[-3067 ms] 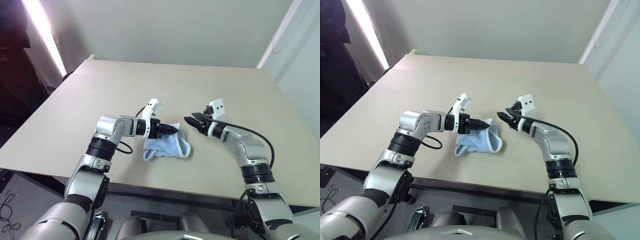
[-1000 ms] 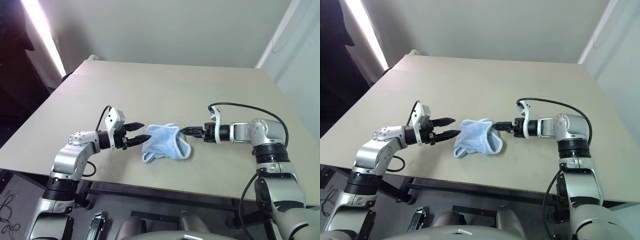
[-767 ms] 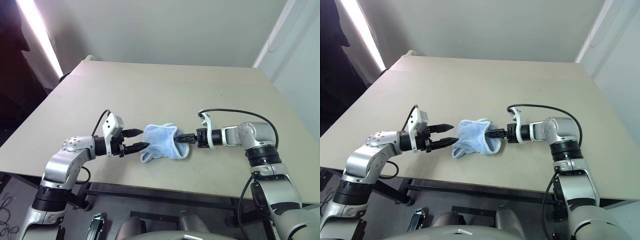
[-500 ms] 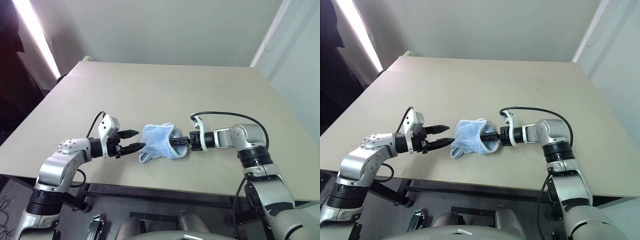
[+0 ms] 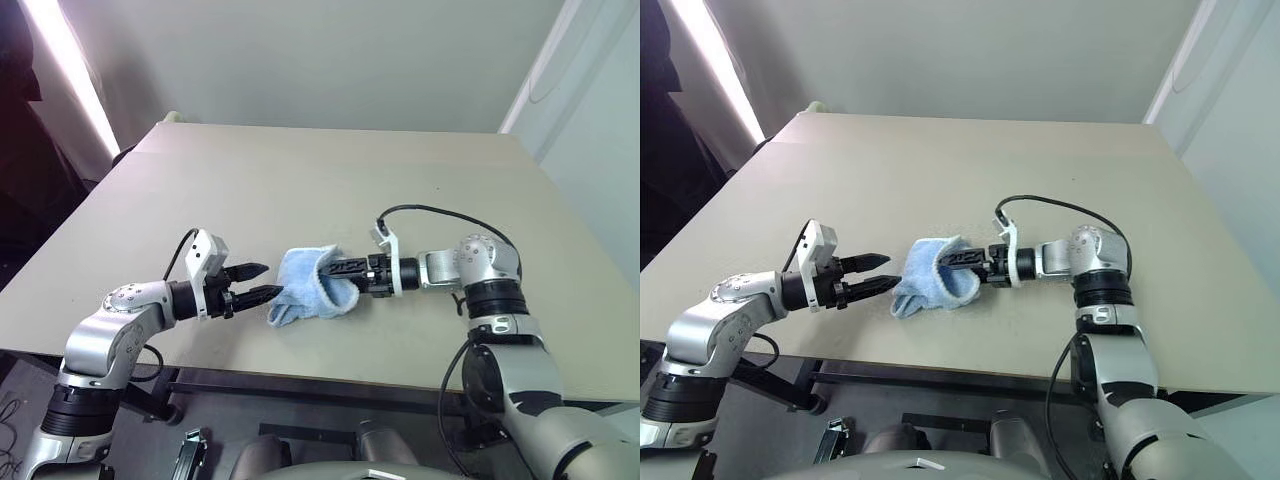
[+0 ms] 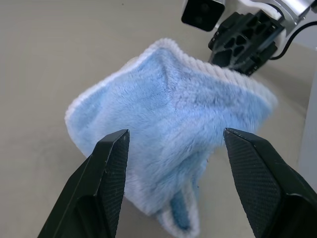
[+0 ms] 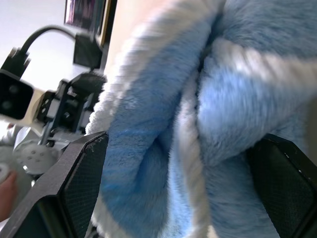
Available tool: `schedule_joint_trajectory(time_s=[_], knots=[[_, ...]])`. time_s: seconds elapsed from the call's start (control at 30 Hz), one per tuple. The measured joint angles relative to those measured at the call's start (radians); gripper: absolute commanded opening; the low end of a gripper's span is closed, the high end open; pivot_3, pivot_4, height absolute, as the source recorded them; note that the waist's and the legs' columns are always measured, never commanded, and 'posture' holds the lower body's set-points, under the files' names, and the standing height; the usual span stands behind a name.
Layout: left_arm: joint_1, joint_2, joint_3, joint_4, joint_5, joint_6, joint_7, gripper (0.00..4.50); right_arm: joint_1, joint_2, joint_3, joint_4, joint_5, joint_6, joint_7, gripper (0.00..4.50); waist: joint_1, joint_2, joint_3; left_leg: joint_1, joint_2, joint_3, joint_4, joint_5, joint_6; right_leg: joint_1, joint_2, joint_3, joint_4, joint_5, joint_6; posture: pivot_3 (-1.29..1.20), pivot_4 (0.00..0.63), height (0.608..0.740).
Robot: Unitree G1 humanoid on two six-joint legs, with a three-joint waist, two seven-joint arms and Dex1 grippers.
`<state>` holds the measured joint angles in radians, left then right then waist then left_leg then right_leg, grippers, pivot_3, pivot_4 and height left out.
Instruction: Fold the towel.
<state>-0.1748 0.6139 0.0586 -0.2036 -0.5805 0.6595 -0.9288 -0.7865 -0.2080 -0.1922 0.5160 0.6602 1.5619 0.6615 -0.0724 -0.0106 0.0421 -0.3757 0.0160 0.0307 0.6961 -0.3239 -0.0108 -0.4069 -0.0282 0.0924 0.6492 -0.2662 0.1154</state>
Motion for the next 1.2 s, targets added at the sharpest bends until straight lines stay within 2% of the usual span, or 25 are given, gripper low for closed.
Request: schedule_joint_trajectory(time_s=[0.2,0.43,0.6,0.8,0.97,1.2], knots=[[0.028,-0.017,0.005,-0.009,-0.022,0.018,0.034,3.21,0.0,0.048,-0.089,0.001,0.0,0.034,-0.07,4.48,0.001,0.0,0.0,0.0,0.0,0.0,0.0,0.0,0.0,0.0,-0.001,0.0,0.0,0.0,0.0,0.0,0.0,0.716],[0.017,-0.027,-0.005,-0.009,-0.019,0.024,0.048,3.21,0.0,0.08,-0.128,0.018,-0.03,0.031,-0.152,4.48,-0.001,0.0,0.0,0.0,-0.001,0.0,0.0,0.0,0.0,0.0,0.0,0.0,0.0,0.0,0.0,0.0,0.0,0.716],[-0.006,-0.036,-0.071,0.016,0.041,-0.012,0.049,3.21,-0.001,0.089,-0.166,0.04,-0.048,0.009,-0.2,4.48,0.0,0.0,0.0,0.0,-0.002,0.0,0.0,0.0,0.0,0.0,0.0,0.0,-0.001,0.0,0.0,0.0,0.0,0.716],[-0.08,-0.126,-0.141,0.099,0.094,-0.035,0.065,3.21,-0.017,0.08,-0.217,0.059,-0.047,-0.012,-0.214,4.48,0.0,0.0,0.0,0.0,-0.002,0.0,0.0,0.0,0.0,0.001,0.0,0.0,-0.001,0.0,0.0,0.0,0.0,0.716],[-0.148,-0.242,-0.178,0.188,0.132,-0.055,0.119,3.21,-0.012,0.069,-0.22,0.051,-0.048,0.006,-0.224,4.48,0.0,0.0,0.0,-0.001,-0.002,0.0,0.0,0.0,0.0,0.0,0.0,0.0,-0.001,0.0,0.0,0.0,0.0,0.716],[-0.189,-0.242,-0.15,0.19,0.112,-0.05,0.111,3.21,0.012,0.067,-0.219,0.016,-0.048,0.02,-0.233,4.48,0.0,0.001,0.0,-0.001,-0.002,0.0,-0.001,0.0,0.0,0.0,0.001,0.0,-0.001,0.0,0.0,0.0,0.0,0.716]])
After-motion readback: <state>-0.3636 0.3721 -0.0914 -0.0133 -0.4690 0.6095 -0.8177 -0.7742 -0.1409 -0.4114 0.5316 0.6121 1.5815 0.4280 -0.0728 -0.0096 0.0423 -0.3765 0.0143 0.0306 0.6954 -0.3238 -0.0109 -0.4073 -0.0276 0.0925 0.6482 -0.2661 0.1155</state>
